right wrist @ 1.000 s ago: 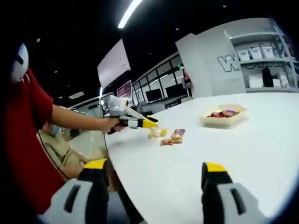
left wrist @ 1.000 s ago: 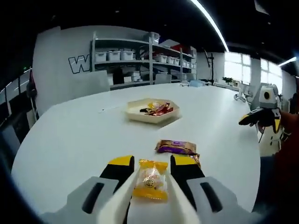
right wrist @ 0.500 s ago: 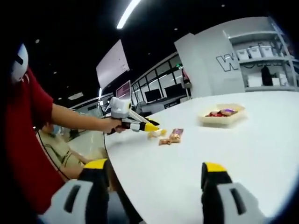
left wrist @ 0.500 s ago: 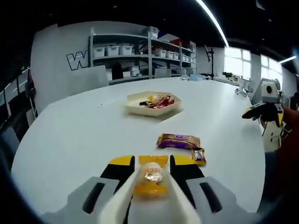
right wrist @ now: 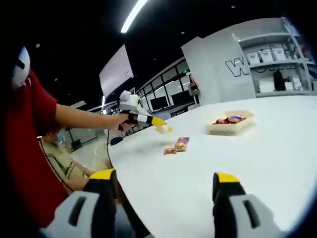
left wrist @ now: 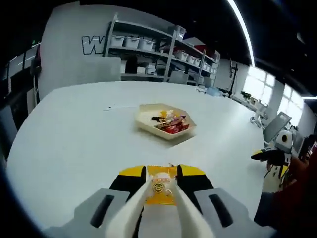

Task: Place the target food into the container with the food tongs after gripping and lifting it, then release it inside without dropping or visibly crushing the food.

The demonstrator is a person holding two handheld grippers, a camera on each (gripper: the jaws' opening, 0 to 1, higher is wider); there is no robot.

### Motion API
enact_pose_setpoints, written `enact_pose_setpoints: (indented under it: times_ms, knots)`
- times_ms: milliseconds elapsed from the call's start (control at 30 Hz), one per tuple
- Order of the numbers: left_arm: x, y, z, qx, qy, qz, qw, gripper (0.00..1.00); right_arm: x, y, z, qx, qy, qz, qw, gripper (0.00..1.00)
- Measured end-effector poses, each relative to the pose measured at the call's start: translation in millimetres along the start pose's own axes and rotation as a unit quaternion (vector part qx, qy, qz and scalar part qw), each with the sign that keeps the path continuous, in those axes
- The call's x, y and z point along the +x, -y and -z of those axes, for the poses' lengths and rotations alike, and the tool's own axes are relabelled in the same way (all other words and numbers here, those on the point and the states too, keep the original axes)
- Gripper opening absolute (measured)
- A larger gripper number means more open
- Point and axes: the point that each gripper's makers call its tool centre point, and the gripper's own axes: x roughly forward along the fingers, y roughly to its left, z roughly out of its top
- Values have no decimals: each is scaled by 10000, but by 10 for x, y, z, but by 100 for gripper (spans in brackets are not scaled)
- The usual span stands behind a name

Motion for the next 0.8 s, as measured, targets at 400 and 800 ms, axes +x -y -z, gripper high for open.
enact_pose_setpoints:
  times_ms: [400, 800]
  knots:
    - [369, 244, -422, 347, 179, 274, 9989, 23, -268, 131, -166, 50, 237, 213, 9995, 77]
    - [663, 310, -644, 397, 269, 410, 9980, 23, -517, 306, -171, 20, 224, 533, 9983, 78]
